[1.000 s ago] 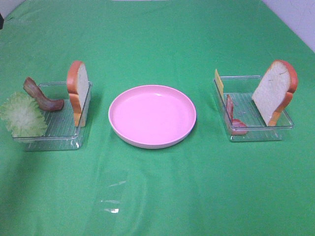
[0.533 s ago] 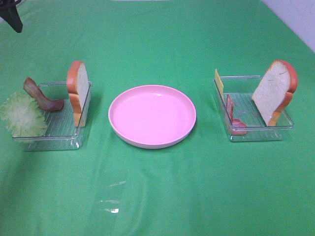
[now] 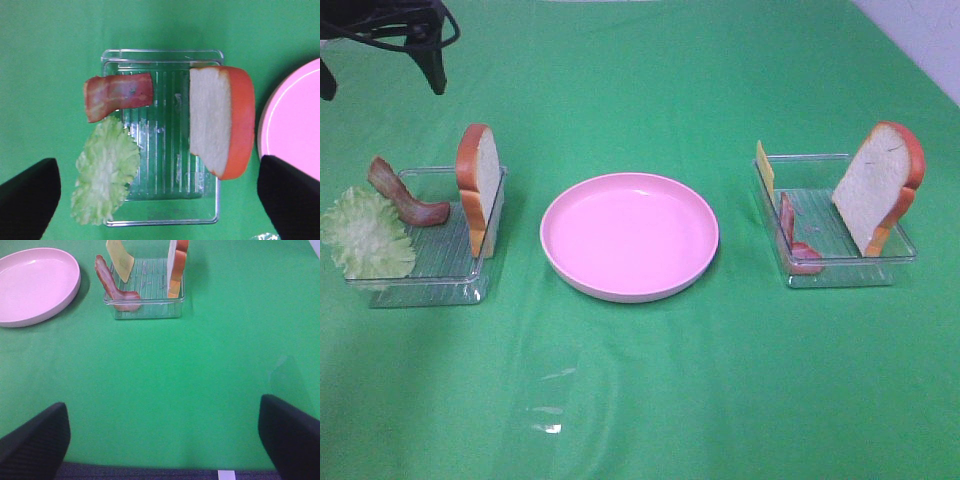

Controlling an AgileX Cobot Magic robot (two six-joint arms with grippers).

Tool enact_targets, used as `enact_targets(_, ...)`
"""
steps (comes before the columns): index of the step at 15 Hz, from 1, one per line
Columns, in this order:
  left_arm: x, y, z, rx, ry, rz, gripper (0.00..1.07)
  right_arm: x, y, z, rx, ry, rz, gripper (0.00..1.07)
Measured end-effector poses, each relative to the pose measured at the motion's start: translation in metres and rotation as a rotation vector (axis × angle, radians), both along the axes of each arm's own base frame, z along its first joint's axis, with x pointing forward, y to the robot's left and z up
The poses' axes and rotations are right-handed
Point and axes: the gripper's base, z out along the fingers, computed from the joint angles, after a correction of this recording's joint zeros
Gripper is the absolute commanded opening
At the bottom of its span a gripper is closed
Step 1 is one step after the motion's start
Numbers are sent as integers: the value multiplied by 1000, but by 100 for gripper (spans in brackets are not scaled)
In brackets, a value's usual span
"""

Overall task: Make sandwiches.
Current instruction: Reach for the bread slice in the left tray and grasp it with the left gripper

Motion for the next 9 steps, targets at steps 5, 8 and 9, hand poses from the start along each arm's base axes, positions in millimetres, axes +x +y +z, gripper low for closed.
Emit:
enact_targets(5, 11, -51, -28, 3, 42, -78, 100, 0, 0, 0, 0, 0, 0, 97)
enact_targets(8, 16, -60, -43, 8, 66, -85, 100, 0, 0, 0, 0, 0, 0, 97)
enact_targets(9, 18, -59, -49, 25, 76, -84, 100, 0, 0, 0, 0, 0, 0, 97)
